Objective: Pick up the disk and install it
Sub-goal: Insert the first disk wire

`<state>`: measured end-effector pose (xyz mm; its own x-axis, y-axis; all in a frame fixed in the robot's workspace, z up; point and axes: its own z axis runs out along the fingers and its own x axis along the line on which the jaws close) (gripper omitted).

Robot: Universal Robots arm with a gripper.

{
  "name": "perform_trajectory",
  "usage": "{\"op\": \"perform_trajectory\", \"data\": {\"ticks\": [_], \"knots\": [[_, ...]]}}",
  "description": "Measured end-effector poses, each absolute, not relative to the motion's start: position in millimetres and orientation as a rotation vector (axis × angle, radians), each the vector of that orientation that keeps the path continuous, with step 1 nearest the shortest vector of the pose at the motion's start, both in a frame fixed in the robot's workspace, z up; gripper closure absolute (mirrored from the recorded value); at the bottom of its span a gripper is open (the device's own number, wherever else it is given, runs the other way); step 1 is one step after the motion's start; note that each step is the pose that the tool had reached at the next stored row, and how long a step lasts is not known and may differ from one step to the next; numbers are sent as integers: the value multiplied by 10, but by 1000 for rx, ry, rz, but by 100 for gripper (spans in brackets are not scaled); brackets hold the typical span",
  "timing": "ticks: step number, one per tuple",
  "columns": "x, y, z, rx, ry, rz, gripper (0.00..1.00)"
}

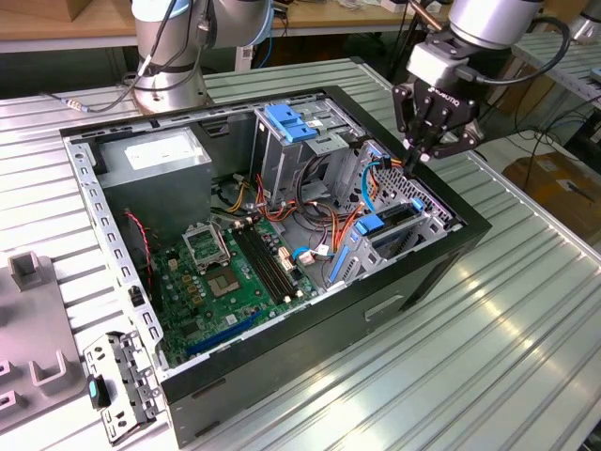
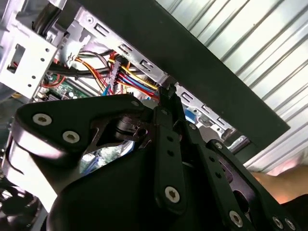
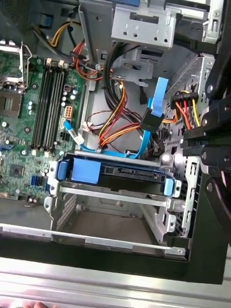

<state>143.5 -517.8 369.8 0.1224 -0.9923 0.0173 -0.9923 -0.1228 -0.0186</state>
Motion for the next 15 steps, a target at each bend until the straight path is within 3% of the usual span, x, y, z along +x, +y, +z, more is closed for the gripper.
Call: {"op": "perform_trajectory", "data": {"ticks": [15], "knots": [[1323, -5306, 3676, -2265, 2153, -53, 83]]}}
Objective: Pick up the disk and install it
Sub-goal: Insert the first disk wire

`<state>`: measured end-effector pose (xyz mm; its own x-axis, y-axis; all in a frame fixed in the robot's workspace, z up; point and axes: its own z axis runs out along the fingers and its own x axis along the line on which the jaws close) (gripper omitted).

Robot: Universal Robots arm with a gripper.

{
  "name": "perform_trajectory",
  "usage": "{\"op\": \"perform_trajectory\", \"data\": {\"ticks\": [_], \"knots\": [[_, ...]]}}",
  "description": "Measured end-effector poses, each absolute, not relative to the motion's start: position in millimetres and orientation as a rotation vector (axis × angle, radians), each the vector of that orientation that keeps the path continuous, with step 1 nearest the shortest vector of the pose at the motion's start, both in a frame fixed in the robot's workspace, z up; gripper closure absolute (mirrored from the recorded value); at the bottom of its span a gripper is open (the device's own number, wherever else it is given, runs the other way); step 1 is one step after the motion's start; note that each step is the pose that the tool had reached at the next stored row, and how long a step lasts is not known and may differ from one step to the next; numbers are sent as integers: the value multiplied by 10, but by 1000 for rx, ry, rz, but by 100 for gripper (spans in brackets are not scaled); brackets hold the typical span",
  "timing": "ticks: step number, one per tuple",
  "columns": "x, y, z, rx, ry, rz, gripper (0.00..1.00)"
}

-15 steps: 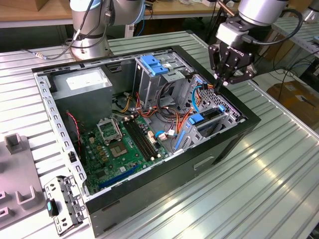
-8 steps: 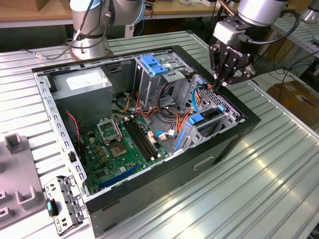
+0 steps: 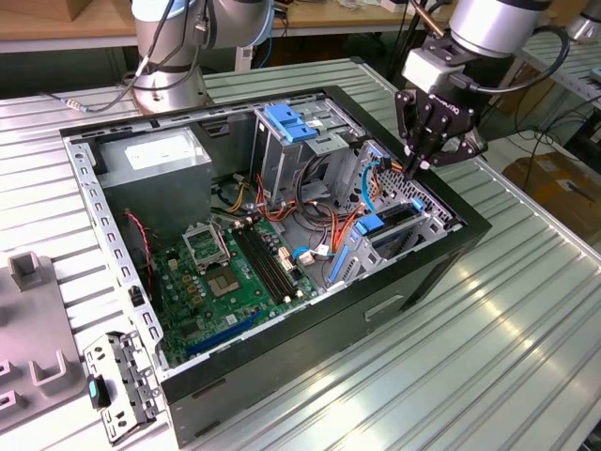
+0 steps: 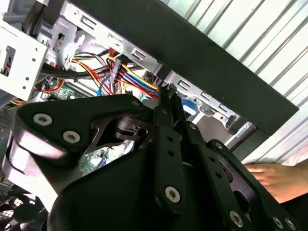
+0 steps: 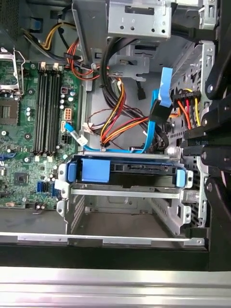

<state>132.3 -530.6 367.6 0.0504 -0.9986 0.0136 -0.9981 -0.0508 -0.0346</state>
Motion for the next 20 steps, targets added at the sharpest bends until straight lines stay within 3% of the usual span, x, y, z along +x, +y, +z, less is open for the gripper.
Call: {"op": "perform_trajectory", "data": {"ticks": [20], "knots": [[1125, -5452, 3651, -2255, 2138, -50, 83]]}}
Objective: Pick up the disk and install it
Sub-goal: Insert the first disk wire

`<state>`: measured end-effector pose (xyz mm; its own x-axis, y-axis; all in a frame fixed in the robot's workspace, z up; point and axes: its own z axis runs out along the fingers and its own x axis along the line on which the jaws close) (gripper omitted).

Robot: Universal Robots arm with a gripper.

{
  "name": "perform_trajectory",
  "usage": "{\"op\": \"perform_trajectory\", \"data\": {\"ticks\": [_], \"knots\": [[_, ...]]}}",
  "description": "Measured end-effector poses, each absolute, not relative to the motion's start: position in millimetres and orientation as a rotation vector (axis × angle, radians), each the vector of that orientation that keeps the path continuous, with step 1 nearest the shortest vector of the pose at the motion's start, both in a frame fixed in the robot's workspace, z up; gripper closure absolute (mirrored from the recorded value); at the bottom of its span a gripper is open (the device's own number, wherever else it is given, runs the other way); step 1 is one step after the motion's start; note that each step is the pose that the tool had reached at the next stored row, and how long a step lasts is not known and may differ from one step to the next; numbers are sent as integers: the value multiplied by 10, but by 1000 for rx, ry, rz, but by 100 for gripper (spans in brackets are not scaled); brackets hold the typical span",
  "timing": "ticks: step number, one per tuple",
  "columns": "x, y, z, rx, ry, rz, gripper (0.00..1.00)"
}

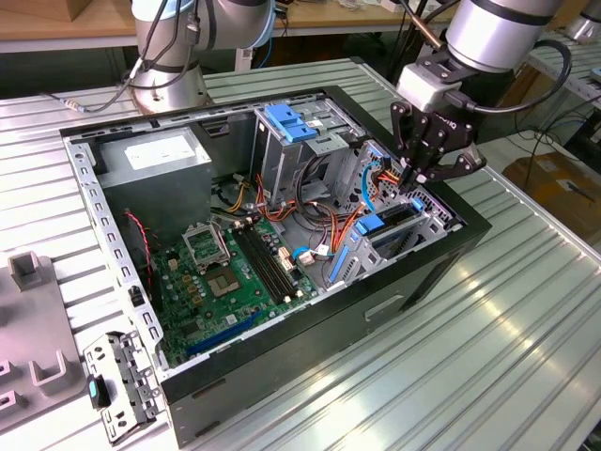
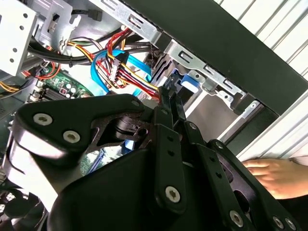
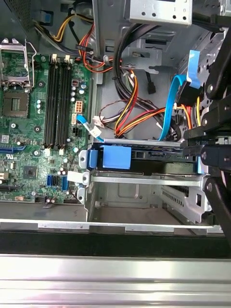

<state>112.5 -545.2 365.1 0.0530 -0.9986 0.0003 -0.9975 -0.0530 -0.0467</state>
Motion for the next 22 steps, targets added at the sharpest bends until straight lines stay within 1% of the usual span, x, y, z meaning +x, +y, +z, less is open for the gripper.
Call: {"op": "perform_trajectory", "data": {"ticks": [13, 17, 22], "knots": [[1124, -5453, 3652, -2254, 2137, -48, 83], [1122, -5494, 3645, -2244, 2130, -30, 83], [1085, -5533, 3626, -2235, 2139, -30, 83]]}}
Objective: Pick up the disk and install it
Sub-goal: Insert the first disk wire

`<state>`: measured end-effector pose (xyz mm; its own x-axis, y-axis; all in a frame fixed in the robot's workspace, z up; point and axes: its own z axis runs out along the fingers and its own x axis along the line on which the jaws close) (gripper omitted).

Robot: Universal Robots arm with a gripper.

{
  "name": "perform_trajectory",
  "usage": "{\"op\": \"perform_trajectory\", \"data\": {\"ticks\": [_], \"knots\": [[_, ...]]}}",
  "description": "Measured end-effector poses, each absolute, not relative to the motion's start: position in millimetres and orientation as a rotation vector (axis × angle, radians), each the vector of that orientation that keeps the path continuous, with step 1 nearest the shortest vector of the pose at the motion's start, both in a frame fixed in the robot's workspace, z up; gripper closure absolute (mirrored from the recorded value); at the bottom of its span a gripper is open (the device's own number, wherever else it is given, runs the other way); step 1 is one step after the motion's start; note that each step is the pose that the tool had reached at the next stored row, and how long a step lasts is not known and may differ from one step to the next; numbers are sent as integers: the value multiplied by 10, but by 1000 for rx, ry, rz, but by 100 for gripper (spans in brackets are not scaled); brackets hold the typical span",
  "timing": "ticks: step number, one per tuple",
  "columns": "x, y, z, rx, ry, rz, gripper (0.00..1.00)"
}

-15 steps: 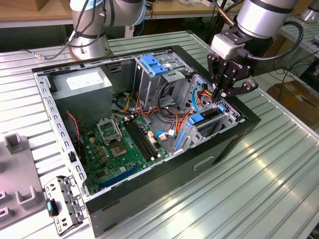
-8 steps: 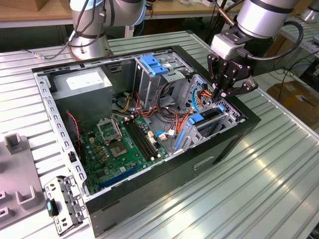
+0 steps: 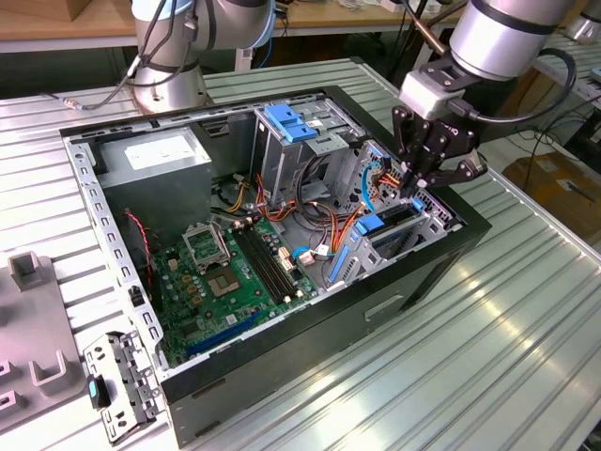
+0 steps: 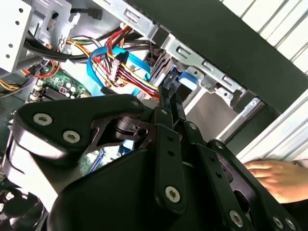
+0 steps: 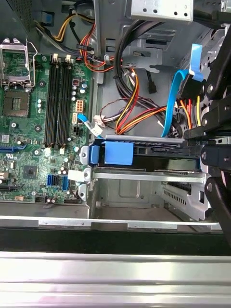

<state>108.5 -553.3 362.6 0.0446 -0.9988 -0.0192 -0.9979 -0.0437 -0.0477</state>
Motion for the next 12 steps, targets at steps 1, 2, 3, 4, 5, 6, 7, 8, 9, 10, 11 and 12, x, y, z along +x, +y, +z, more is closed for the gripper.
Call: {"op": "perform_trajectory", "data": {"ticks": [1, 2, 3, 4, 5, 6, 7, 8, 9, 10, 11, 12], "knots": [[1076, -5534, 3620, -2230, 2145, -30, 83], [1072, -5533, 3611, -2223, 2152, -30, 83], [1072, -5533, 3603, -2220, 2156, -30, 83], [1071, -5534, 3583, -2214, 2161, -30, 83], [1071, -5533, 3567, -2204, 2172, -31, 83], [1071, -5532, 3554, -2190, 2186, -31, 83], [1069, -5532, 3546, -2184, 2192, -31, 83], [1062, -5532, 3539, -2180, 2196, -32, 83], [1055, -5531, 3531, -2180, 2196, -32, 83], [1053, -5530, 3523, -2180, 2196, -32, 83], [1052, -5531, 3516, -2179, 2197, -31, 83], [1052, -5530, 3512, -2177, 2199, -32, 83]]}}
